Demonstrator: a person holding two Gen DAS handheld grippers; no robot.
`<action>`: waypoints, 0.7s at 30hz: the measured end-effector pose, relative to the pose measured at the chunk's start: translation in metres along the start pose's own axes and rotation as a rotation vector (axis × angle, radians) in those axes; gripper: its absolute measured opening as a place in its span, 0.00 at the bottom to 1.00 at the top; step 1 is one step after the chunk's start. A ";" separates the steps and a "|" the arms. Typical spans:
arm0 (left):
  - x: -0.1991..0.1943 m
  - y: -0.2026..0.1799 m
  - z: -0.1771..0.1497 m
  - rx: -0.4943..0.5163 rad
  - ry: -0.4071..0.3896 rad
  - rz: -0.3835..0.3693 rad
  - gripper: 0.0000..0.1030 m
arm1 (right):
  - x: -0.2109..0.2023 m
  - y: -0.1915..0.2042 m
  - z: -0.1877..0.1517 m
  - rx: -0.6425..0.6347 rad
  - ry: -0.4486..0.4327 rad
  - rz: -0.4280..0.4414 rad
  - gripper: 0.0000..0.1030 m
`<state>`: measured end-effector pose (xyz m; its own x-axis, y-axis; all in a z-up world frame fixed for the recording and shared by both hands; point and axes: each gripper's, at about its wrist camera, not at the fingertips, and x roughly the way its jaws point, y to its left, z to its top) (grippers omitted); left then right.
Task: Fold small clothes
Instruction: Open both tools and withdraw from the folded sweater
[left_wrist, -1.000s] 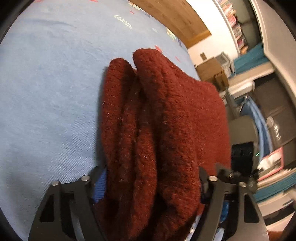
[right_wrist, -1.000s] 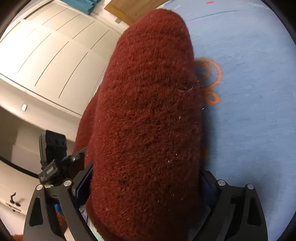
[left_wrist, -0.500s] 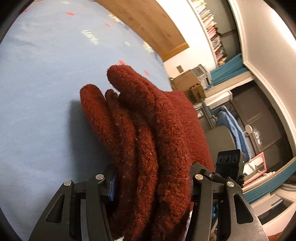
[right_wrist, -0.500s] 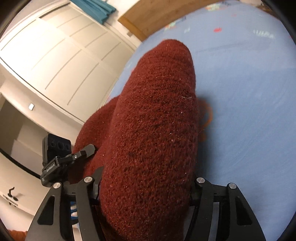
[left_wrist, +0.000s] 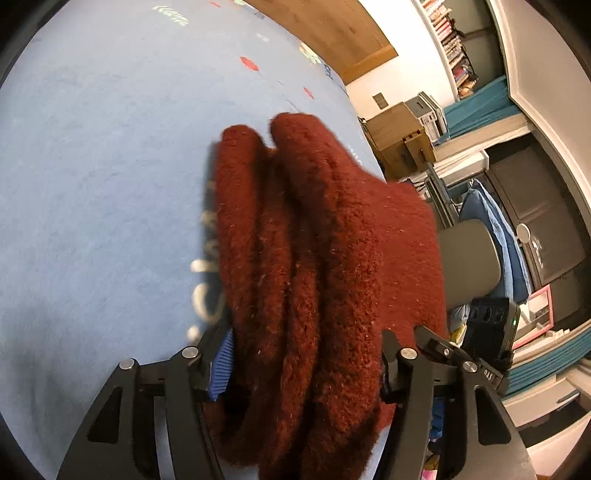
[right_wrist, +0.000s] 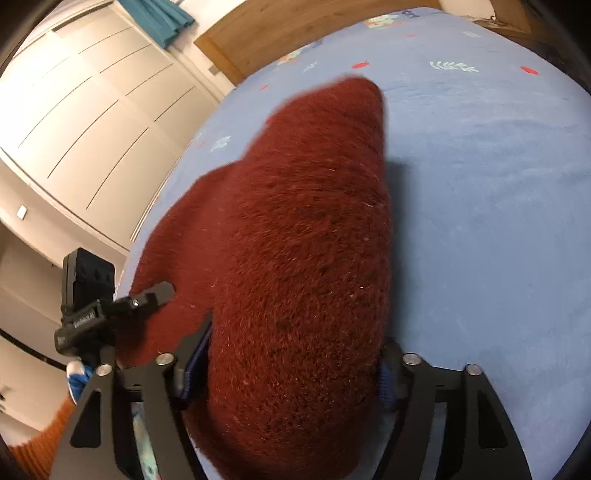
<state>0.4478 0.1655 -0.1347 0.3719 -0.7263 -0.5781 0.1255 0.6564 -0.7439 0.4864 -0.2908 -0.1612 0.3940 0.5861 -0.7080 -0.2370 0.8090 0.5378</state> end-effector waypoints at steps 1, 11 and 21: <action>-0.002 0.000 0.001 -0.001 -0.005 0.007 0.57 | -0.003 -0.003 -0.003 -0.008 -0.001 -0.002 0.75; -0.003 -0.003 -0.013 -0.027 -0.048 0.071 0.67 | -0.015 -0.023 -0.025 -0.022 0.010 -0.047 0.76; -0.027 -0.052 -0.034 0.014 -0.142 0.280 0.67 | -0.016 0.037 -0.033 -0.022 -0.023 -0.259 0.76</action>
<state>0.3998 0.1442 -0.0914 0.5187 -0.4820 -0.7062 0.0125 0.8302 -0.5574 0.4419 -0.2686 -0.1451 0.4643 0.3587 -0.8098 -0.1452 0.9328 0.3299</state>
